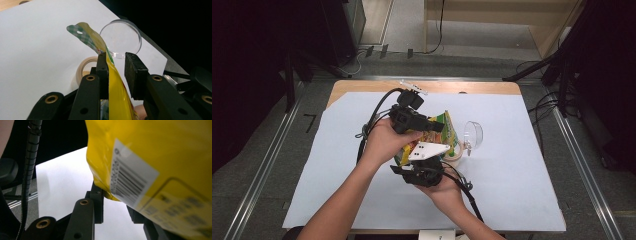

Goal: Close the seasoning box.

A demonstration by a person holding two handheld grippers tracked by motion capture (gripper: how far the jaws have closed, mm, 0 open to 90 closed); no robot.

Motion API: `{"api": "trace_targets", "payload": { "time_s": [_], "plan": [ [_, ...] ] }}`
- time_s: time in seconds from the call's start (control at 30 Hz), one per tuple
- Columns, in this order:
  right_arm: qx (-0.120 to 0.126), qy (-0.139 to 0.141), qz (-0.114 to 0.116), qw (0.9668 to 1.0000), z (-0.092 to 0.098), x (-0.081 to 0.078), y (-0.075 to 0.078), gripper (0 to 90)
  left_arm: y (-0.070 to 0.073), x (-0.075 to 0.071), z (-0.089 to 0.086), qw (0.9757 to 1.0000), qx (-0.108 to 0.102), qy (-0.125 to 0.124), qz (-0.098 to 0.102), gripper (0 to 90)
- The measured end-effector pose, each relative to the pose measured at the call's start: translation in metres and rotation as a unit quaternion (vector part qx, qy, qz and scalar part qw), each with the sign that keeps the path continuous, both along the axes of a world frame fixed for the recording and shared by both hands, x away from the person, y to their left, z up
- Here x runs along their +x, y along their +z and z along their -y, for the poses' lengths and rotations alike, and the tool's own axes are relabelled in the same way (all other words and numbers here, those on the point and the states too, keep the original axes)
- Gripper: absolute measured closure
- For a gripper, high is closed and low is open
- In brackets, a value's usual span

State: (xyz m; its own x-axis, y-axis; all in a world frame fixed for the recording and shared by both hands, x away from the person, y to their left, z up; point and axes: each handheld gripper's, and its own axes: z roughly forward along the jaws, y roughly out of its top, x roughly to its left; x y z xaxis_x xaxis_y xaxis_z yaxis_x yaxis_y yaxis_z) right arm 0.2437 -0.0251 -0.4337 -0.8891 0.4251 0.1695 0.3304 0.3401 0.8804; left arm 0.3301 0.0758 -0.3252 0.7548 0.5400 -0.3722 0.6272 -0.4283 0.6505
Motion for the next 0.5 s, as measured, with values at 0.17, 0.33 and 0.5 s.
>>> {"api": "trace_targets", "payload": {
  "time_s": [0.17,0.33,0.5],
  "plan": [
    [-0.001,0.000,0.002,1.0000,-0.0001,0.0001,0.0005,70.8,0.0006,-0.0003,-0.0004,1.0000,-0.002,0.001,0.000,74.3],
    [0.001,0.000,0.005,1.0000,-0.0005,-0.0002,0.0015,70.6,0.0028,-0.0023,-0.0005,1.0000,0.000,0.002,0.006,74.2],
    [0.004,-0.001,0.005,1.0000,-0.0016,-0.0009,-0.0009,70.6,0.0030,-0.0054,0.0010,0.9999,0.008,0.002,0.012,74.2]
  ]
}}
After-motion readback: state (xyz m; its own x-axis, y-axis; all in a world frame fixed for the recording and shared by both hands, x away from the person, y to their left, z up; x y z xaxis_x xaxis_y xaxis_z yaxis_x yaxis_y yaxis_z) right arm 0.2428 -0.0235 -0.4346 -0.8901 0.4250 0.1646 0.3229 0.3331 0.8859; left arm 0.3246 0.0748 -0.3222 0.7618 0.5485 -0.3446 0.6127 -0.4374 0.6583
